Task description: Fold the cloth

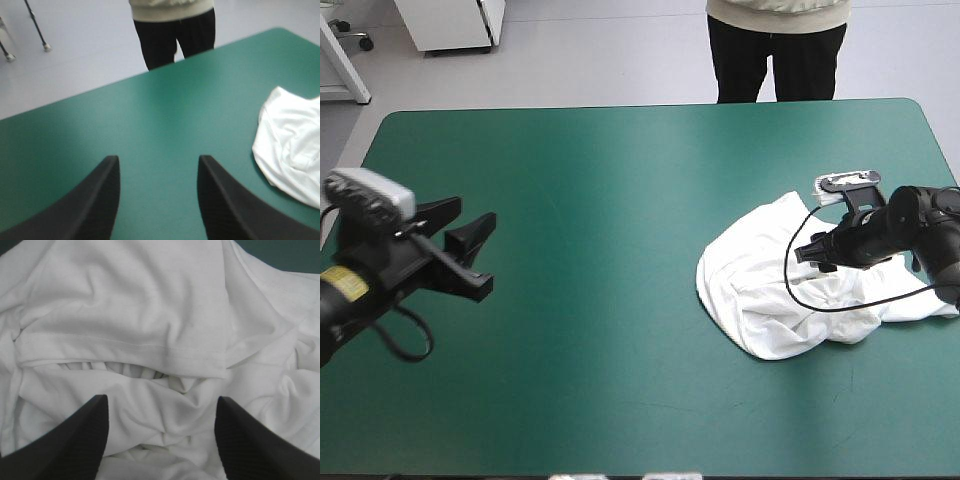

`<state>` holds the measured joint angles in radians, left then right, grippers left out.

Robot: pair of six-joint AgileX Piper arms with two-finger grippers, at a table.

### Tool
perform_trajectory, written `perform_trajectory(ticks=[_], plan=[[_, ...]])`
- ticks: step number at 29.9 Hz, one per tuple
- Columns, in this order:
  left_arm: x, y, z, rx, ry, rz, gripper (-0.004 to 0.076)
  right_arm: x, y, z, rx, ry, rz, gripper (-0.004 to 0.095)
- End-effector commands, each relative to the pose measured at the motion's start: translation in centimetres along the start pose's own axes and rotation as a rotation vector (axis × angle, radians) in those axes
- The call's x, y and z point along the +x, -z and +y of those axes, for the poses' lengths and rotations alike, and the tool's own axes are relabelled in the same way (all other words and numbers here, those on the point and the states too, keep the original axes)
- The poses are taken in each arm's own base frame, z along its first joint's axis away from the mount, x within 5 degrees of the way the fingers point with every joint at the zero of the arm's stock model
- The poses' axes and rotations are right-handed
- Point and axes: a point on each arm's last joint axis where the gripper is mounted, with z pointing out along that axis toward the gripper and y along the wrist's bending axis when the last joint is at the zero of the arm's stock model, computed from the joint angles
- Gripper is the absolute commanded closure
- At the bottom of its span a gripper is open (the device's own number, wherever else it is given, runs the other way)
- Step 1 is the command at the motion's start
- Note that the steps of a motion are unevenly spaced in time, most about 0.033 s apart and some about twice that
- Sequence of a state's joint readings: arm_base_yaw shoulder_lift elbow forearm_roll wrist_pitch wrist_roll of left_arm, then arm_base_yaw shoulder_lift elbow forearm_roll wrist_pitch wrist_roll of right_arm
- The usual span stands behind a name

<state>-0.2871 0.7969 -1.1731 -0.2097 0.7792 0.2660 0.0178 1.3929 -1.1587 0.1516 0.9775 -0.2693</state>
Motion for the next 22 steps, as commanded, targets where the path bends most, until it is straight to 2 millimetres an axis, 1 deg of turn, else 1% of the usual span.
perform_trajectory(ticks=[1, 4, 8, 11, 13, 18, 20, 21, 22], plan=[[-0.8, 4.4, -0.1, -0.067, 0.026, -0.127, 0.0367, -0.8, 1.5, -0.2, 0.05, 0.035, -0.072, 0.0331], [0.7, 7.6, -0.2, -0.121, 0.035, -0.089, 0.0367, -0.8, 0.6, -0.8, 0.092, 0.048, -0.027, 0.0328], [2.8, 11.8, -0.1, -0.228, 0.043, -0.075, 0.0367, -1.2, -1.6, -1.0, 0.069, 0.027, 0.012, 0.0285], [3.5, 14.0, 0.0, -0.288, 0.028, -0.124, 0.0367, -1.5, -3.3, -1.2, 0.063, 0.011, 0.038, 0.0285], [3.9, 14.7, 0.1, -0.311, 0.053, -0.131, 0.0367, -1.6, -4.3, -1.4, 0.065, 0.012, 0.052, 0.0285], [5.1, 14.5, 0.1, -0.314, 0.07, -0.016, 0.0367, -1.5, -7.9, -1.9, 0.048, -0.004, 0.139, 0.0298], [5.2, 14.2, 0.1, -0.313, 0.069, -0.008, 0.0367, -1.3, -9.4, -2.0, 0.04, -0.008, 0.183, 0.036], [5.2, 14.2, 0.1, -0.313, 0.069, -0.01, 0.0367, -1.2, -10.0, -2.1, 0.038, -0.009, 0.196, 0.0403], [5.2, 14.1, 0.1, -0.312, 0.068, -0.011, 0.0367, -1.1, -10.7, -2.1, 0.034, -0.011, 0.214, 0.0468]])
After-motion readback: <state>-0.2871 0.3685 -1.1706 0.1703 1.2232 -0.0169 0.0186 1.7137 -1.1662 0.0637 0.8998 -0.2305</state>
